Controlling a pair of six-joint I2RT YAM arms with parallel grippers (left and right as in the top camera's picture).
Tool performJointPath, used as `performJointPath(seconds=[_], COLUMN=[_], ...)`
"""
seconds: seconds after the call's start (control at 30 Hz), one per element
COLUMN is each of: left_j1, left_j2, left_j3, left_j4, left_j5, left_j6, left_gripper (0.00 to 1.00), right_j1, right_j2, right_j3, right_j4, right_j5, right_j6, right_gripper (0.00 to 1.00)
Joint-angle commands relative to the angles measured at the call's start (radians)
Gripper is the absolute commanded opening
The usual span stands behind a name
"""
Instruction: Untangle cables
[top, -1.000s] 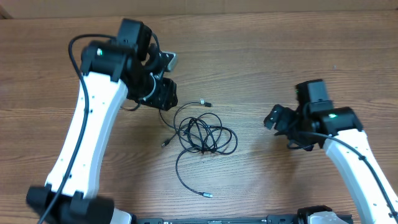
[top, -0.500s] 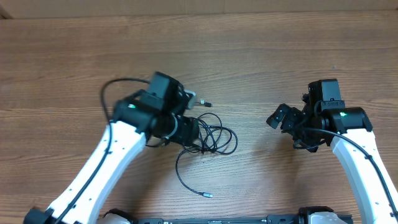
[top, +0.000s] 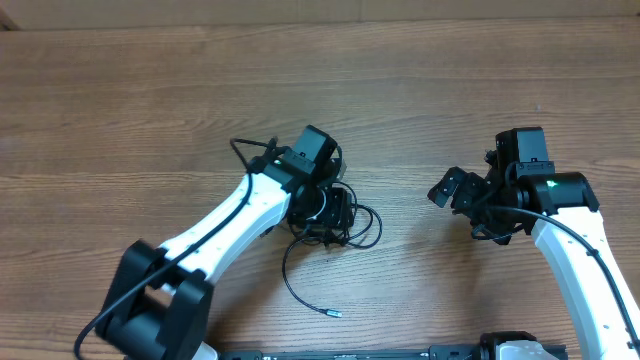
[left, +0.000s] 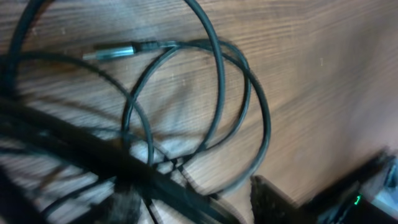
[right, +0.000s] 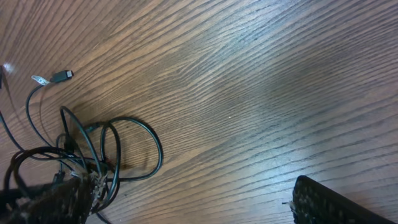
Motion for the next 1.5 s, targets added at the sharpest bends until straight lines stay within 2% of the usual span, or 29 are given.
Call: performJointPath(seconds=[0.0,0.1,0.13,0.3,0.4,0.53,0.8,0.87,0.93,1.0,1.1,1.2,1.37,1.47], left_j1=[-0.006,0.005,0.008,0.028,0.049,0.066,0.066,0.066,0.066,0.066,0.066,0.066,0.066,0.066], left_j2=[0.015,-0.008,-0.018,-0.061,-0.076,-0.085,-0.095,-0.095,-0.095,-0.095,-0.096,-0.097,-0.101,-0.108], left_j3=[-0.003,0.064,0.098,0.315,0.465,0.600,0.665,0.665,0.665,0.665,0.665,0.665,0.666,0.666], left_j4=[0.056,0.051,0.037,-0.069,-0.143,-0.211,-0.278,-0.282,-0.281,-0.273,-0.256,-0.238,-0.233,-0.237], left_j5=[0.018,0.018,0.019,0.093,0.174,0.195,0.195,0.195,0.195,0.198,0.199,0.199,0.202,0.194], left_j6=[-0.077,-0.028,-0.002,0.126,0.172,0.208,0.280,0.291,0.296,0.302,0.302,0.302,0.304,0.336], left_gripper=[0.27,0.07,0.04,0.04,0.04,0.04,0.05,0.05,0.04,0.04,0.04,0.04,0.04,0.04], right_j1=[-0.003,-0.003,-0.003,-0.003,-0.003,-0.002,-0.002,-0.002,0.002,0.019,0.060,0.114,0.219,0.259], right_j2=[-0.020,-0.020,-0.020,-0.020,-0.020,-0.020,-0.020,-0.020,-0.020,-0.019,-0.018,-0.018,-0.017,-0.017], right_j3=[0.034,0.034,0.034,0.034,0.034,0.034,0.034,0.034,0.034,0.034,0.033,0.033,0.033,0.033], right_j4=[0.002,0.004,0.009,0.059,0.109,0.190,0.354,0.363,0.360,0.354,0.343,0.317,0.273,0.244], right_j5=[-0.005,-0.029,-0.053,-0.285,-0.428,-0.576,-0.782,-0.785,-0.784,-0.782,-0.775,-0.712,-0.480,-0.313], right_j6=[-0.008,-0.042,-0.071,-0.239,-0.278,-0.293,-0.280,-0.257,-0.258,-0.258,-0.258,-0.258,-0.223,-0.146], right_gripper=[0.99,1.00,1.00,1.00,1.00,1.00,0.99,0.96,0.89,0.74,0.58,0.56,0.55,0.43])
